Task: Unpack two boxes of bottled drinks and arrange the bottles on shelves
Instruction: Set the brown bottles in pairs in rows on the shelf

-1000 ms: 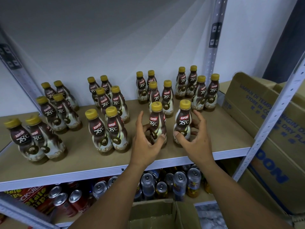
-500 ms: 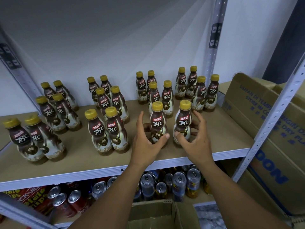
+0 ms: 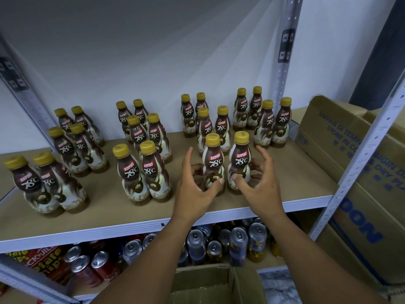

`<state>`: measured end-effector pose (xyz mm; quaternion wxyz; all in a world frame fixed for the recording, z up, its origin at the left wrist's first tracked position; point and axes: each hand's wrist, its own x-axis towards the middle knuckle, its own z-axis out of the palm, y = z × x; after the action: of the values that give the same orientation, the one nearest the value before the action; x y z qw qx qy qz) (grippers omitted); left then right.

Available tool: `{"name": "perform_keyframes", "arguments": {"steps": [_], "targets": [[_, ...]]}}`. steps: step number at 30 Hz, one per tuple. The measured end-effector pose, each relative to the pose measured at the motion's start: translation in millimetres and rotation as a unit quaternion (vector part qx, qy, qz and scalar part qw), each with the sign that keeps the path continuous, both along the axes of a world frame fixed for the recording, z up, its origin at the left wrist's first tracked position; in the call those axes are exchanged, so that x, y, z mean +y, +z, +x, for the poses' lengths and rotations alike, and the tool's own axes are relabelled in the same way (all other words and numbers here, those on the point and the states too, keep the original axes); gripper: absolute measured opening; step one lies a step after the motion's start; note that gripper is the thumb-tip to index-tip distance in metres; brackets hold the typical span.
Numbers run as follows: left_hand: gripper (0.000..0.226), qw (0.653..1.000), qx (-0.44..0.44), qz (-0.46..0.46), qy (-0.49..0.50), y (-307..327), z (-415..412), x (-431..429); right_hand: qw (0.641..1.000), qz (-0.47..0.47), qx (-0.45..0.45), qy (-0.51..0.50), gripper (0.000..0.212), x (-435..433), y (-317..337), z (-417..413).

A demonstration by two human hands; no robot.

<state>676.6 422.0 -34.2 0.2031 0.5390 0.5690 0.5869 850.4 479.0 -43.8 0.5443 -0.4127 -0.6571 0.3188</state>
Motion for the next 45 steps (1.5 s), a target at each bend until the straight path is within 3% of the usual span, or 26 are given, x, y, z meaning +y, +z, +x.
{"name": "perform_keyframes", "arguments": {"steps": [19, 25, 28, 32, 36, 45], "targets": [[0.109, 0.999, -0.002, -0.038, -0.011, 0, -4, -2, 0.998, -0.056, -0.016, 0.018, 0.093, -10, 5, 4], [0.114, 0.989, 0.085, -0.124, -0.010, -6, -7, -36, 0.990, -0.098, -0.098, -0.007, 0.092, -42, -6, 16], [0.102, 0.973, 0.157, -0.169, -0.020, -8, -13, -64, 0.980, -0.118, -0.161, -0.014, 0.086, -64, -4, 17], [0.063, 0.950, 0.264, -0.163, -0.022, -3, -30, -98, 0.954, -0.094, -0.282, -0.032, 0.061, -99, 0, 6], [0.035, 0.953, 0.262, -0.153, 0.006, 19, -60, -137, 0.933, -0.066, -0.351, -0.037, 0.034, -134, 16, -17], [0.018, 0.956, 0.232, -0.072, 0.161, 81, -180, -209, 0.939, 0.063, -0.335, 0.043, 0.023, -165, 91, -145]]}}
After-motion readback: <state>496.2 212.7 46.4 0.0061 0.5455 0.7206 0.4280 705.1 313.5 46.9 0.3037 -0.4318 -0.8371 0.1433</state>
